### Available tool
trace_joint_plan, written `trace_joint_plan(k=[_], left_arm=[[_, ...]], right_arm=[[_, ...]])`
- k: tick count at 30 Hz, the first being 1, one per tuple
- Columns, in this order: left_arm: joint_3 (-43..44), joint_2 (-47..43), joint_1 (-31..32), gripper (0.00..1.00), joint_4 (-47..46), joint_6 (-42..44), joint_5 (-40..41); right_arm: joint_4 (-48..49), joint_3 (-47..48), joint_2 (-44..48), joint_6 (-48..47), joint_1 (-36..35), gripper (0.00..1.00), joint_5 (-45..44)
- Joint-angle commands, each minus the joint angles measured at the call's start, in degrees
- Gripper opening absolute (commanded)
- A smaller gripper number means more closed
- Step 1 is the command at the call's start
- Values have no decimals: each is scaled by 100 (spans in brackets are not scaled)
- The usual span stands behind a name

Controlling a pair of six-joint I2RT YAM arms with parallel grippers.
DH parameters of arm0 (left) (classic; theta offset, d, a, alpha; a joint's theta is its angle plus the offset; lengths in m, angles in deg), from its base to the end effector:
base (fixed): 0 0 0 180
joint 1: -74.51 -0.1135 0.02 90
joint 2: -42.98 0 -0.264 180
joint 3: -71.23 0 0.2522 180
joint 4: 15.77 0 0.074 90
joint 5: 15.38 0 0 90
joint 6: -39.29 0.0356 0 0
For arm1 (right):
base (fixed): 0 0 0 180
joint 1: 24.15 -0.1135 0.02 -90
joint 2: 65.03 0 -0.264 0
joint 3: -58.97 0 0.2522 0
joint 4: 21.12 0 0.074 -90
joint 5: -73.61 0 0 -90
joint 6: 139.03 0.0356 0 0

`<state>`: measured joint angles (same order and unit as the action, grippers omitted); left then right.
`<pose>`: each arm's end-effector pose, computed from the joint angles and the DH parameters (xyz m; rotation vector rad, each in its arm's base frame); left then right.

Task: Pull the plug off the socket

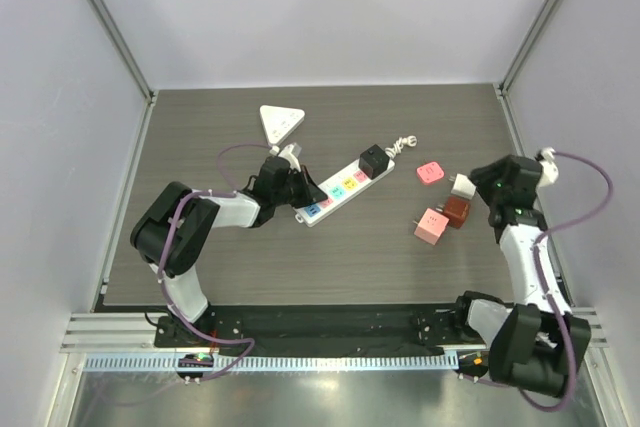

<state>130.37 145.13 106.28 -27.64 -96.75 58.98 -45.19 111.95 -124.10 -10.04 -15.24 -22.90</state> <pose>0.2948 -0.1938 0.1436 -0.1082 2.2897 -1.0540 0.2263 -0.0396 0.2583 0.9146 1.8899 0.1981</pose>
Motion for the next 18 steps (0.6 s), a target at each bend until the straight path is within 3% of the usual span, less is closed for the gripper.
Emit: trace_joint_plan(k=[1, 8, 11, 17, 18], left_arm=[[-162, -98, 22, 2, 137, 122, 8], [-188, -116, 22, 2, 119, 113, 8], [-197, -125, 22, 2, 111, 113, -9], [-285, -221, 22, 2, -74, 157, -114], [-328, -248, 22, 2, -126, 192, -184]], right_arm=[[256, -623, 255, 750, 1222, 1, 1665], [775, -1759, 221, 1568, 3237, 1, 3265], [1381, -2146, -191, 1806, 3512, 5, 3865], [1970, -2375, -641, 1710, 3539, 30, 4253], [2023, -2393, -606, 1692, 3539, 41, 4289]])
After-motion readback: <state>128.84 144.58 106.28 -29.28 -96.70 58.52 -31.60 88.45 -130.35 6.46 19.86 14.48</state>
